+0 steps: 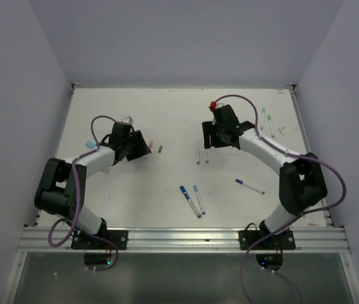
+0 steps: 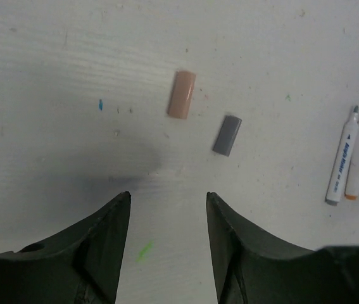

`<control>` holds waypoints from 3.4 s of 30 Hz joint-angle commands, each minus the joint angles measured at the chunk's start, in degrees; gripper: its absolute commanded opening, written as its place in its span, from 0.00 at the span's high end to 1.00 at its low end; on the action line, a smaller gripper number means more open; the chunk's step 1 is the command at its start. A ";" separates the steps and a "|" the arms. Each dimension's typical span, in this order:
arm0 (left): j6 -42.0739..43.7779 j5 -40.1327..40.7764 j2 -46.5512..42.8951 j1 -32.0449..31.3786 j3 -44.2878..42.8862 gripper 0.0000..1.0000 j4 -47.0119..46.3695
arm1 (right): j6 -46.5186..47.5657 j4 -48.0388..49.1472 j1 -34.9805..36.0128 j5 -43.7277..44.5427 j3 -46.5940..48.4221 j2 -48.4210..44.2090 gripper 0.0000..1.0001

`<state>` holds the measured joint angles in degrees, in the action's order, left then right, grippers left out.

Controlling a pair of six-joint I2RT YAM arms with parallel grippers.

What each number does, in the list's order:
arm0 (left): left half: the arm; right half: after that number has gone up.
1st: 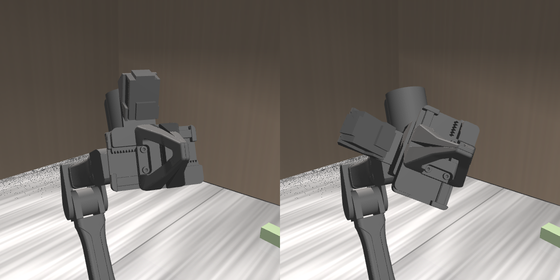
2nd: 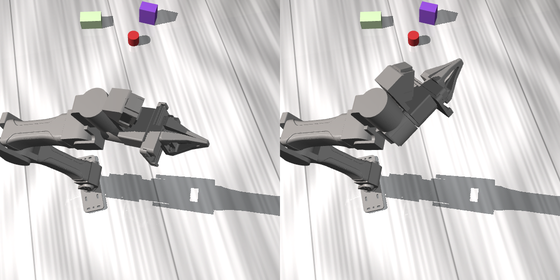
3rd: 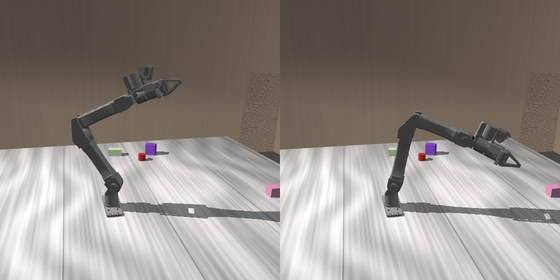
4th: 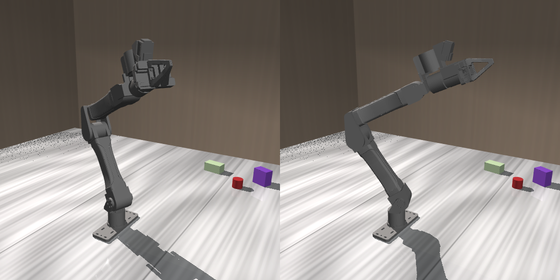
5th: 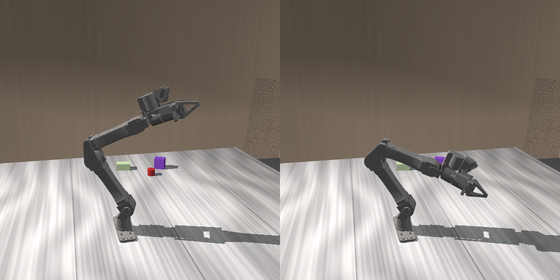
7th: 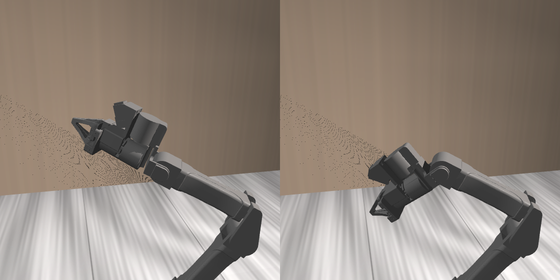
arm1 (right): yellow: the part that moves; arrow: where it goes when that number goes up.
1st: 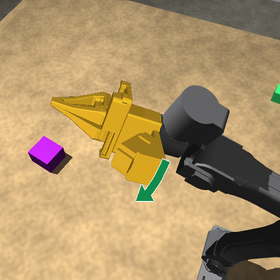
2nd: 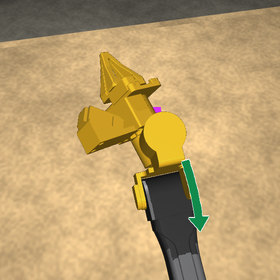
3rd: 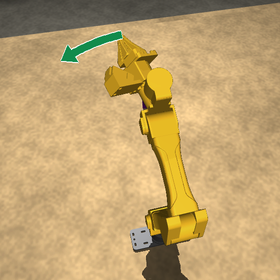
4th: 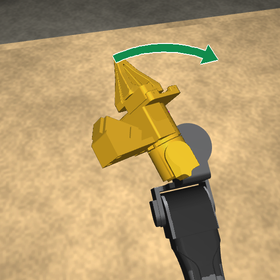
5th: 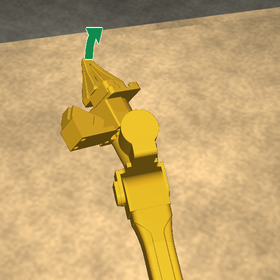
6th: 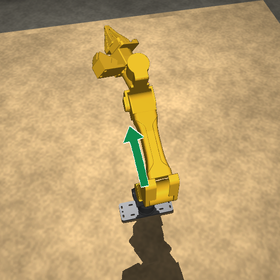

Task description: Open the pen caps

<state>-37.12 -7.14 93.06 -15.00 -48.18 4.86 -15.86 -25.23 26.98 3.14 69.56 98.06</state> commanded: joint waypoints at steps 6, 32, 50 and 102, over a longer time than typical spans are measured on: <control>-0.85 -7.62 -16.92 -0.64 10.72 0.44 -6.16 | -7.16 -11.50 -2.63 8.73 -12.49 -18.67 0.30; -1.81 -17.30 -28.46 -3.80 18.65 0.37 -13.21 | 21.28 -26.54 -3.78 8.03 -4.43 -12.81 0.22; -1.72 -17.82 -31.18 -6.26 19.79 0.34 -14.00 | 38.97 -22.23 -9.84 0.02 -12.78 -12.46 0.33; -1.11 -12.55 -29.51 -7.23 19.18 0.34 -11.19 | 27.03 -15.55 -3.96 -2.87 7.24 8.27 1.00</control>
<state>-38.37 -20.67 63.11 -21.89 -28.14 -6.13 16.10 -43.20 22.57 1.87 71.50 104.05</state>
